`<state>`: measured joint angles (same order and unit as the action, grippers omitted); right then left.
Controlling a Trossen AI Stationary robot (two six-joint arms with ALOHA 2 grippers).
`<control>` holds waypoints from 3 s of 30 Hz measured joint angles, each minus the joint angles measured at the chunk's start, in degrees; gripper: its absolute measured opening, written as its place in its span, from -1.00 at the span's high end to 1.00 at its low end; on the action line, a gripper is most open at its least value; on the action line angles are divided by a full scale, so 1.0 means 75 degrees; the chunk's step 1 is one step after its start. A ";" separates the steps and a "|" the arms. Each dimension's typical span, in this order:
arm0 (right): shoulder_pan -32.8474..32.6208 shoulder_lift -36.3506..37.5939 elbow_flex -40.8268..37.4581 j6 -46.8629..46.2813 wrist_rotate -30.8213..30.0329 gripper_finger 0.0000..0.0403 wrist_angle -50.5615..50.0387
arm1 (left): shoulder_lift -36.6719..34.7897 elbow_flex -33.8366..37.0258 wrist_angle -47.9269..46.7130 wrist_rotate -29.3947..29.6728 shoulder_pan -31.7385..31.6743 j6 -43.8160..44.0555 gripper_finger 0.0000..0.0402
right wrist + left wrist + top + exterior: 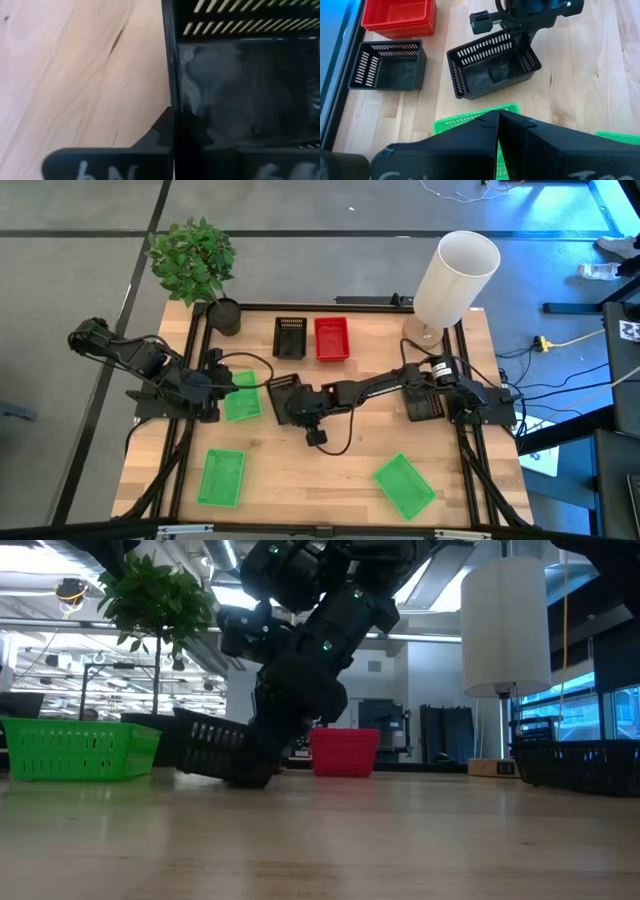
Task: Stack baskets by color
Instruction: Stack the middle left black bin on the top black bin
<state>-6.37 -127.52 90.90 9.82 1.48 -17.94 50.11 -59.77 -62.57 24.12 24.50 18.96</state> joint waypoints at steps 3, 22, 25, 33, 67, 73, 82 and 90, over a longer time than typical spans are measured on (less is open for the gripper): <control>0.0000 0.0000 0.0326 -0.0091 -0.0002 0.97 -0.0349 | 0.0000 0.0000 0.0000 0.0000 -0.0001 -0.0003 1.00; 0.0361 0.0003 0.3659 0.0432 -0.1457 0.99 -0.3946 | 0.0000 0.0000 0.0000 0.0071 0.0002 0.0003 1.00; 0.0641 0.0000 0.3665 0.0711 -0.1528 1.00 -0.3981 | 0.0000 0.0000 0.0000 0.0114 0.0002 0.0004 1.00; 0.1596 0.0000 0.3599 0.0993 -0.1256 1.00 -0.3313 | 0.0000 0.0000 0.0000 0.0281 0.0000 0.0067 1.00; 0.3016 -0.0137 0.1943 0.1365 0.0035 1.00 -0.1465 | 0.0003 0.0000 0.0000 0.0918 -0.0001 0.0669 1.00; 0.3013 -0.0137 0.1928 0.1385 0.0044 1.00 -0.1335 | 0.0003 0.0000 0.0000 0.0915 0.0002 0.0682 1.00; 0.3010 -0.0137 0.1928 0.1350 0.0434 1.00 -0.1097 | 0.0000 0.0000 0.0000 0.0915 0.0002 0.0682 1.00; 0.3013 -0.0137 0.1928 0.1325 0.0422 0.87 -0.1063 | 0.0003 0.0000 0.0000 0.0868 0.0002 0.0854 1.00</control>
<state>16.23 -128.55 105.36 19.75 4.64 -25.91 50.13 -59.77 -62.57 30.63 24.51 25.36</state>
